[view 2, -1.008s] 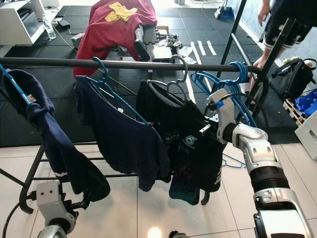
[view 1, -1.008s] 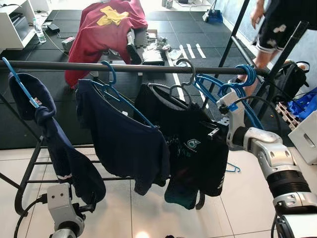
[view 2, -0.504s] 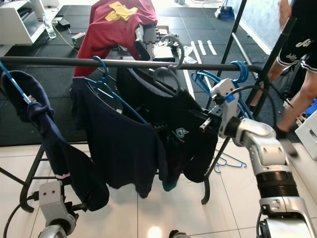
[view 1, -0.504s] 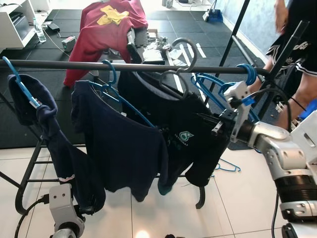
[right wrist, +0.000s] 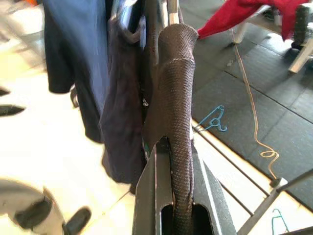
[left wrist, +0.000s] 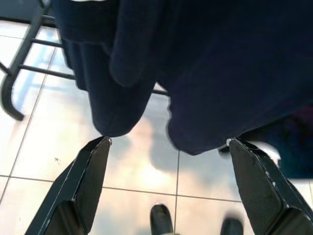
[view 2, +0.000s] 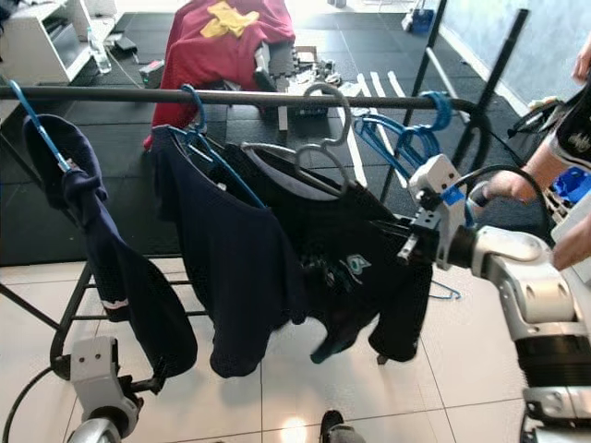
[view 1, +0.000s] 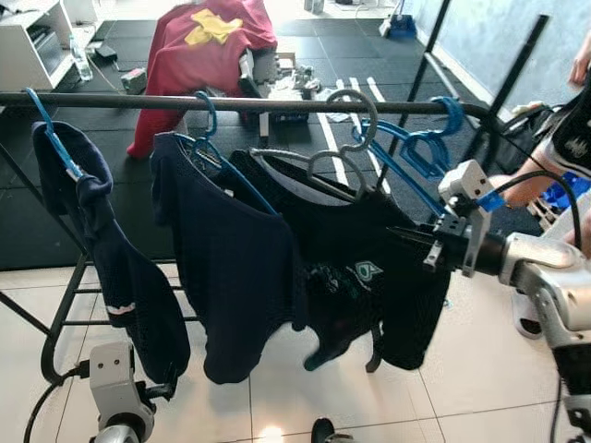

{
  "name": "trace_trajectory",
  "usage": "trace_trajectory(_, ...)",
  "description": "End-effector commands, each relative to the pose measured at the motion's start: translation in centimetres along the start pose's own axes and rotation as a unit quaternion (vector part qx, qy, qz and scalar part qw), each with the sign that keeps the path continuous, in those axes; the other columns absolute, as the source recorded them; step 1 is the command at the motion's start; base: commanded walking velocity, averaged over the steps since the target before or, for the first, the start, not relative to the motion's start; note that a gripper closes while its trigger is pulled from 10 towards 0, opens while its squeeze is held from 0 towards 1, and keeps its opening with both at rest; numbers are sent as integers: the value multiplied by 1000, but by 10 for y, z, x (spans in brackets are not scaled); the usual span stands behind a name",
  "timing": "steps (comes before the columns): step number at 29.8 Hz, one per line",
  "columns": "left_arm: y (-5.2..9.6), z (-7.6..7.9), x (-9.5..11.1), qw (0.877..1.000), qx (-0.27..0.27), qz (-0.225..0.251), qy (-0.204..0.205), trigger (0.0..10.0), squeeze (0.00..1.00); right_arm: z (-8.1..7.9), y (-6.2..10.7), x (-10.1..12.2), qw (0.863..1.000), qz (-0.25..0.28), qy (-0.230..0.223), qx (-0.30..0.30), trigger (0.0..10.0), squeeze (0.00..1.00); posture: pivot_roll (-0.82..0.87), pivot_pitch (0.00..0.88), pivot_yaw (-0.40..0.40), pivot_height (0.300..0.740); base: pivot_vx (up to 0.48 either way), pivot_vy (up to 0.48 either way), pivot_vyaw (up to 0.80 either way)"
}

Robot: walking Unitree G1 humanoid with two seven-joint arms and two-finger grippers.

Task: Hang hanger

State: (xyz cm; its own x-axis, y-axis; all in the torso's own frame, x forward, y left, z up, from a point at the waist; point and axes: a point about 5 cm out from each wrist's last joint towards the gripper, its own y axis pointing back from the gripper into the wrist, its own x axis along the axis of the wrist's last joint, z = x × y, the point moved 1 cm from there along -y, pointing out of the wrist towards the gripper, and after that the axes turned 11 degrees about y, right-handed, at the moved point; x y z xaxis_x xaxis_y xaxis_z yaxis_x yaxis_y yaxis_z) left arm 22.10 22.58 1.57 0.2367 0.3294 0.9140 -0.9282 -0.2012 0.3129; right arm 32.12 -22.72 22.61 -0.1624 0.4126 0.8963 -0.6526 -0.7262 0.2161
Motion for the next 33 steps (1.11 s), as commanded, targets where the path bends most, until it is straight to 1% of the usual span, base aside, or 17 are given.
trace_trajectory(1,4,-7,-7,1000,9,-18,-7,10000,0,4,4,8,1000,7,17,-10,0,0,-155,170,-29,740,-311,0,0)
trace_trajectory(9,4,-7,-5,1000,7,-17,-8,10000,0,10,10,14,1000,15,18,-17,0,0,-153,168,-30,740,-314,0,0)
trace_trajectory(10,3,-7,-3,1000,6,-13,-8,10000,0,13,16,26,999,37,18,-9,0,0,-149,166,-34,740,-315,0,0)
trace_trajectory(12,2,-7,-2,1000,5,-12,-8,10000,0,14,17,29,999,45,19,-5,0,0,-149,166,-34,740,-315,0,0)
trace_trajectory(16,2,-6,-1,1000,3,-9,-8,10000,0,4,24,46,996,79,13,49,0,0,-151,166,-34,740,-313,0,0)
trace_trajectory(19,1,-7,3,1000,-2,-3,-12,10000,0,-5,27,52,992,92,11,84,0,0,-153,162,-34,740,-300,0,0)
trace_trajectory(22,0,-8,7,1000,-6,3,-10,10000,0,-8,28,54,990,97,11,99,0,0,-153,162,-34,740,-90,0,0)
trace_trajectory(23,-1,-10,12,1000,-15,10,-1,10000,0,-11,29,56,988,105,7,113,0,0,-150,154,-39,740,0,0,0)
trace_trajectory(24,-2,-9,24,998,-46,30,21,10000,0,-12,28,59,985,119,0,121,0,0,-144,151,-43,740,0,0,0)
trace_trajectory(25,-2,-9,24,998,-46,30,21,10000,0,-12,28,59,985,119,0,121,0,0,-144,151,-43,740,0,0,0)
trace_trajectory(26,-2,-7,32,996,-69,44,36,10000,0,-12,28,61,984,129,-5,126,0,0,-144,151,-43,740,0,0,0)
trace_trajectory(27,-1,-4,49,991,-104,73,42,10000,0,-12,27,62,982,137,-10,128,0,0,-134,143,-48,740,0,0,0)
trace_trajectory(28,-1,-4,49,991,-104,73,42,10000,0,-12,27,62,982,137,-10,128,0,0,-134,143,-48,740,0,0,0)
trace_trajectory(29,1,0,72,982,-145,111,38,10000,0,-11,25,61,981,143,-16,130,0,0,-127,139,-52,740,0,0,0)
trace_trajectory(30,1,0,72,982,-145,111,38,10000,0,-11,25,61,981,143,-16,130,0,0,-127,139,-52,740,0,0,0)
trace_trajectory(31,6,3,98,970,-189,147,40,10000,0,-10,23,61,980,149,-23,133,0,0,-120,135,-54,740,0,0,0)
trace_trajectory(33,17,8,132,946,-263,189,34,10000,0,-9,22,63,975,168,-35,142,0,0,-117,133,-56,740,0,0,0)
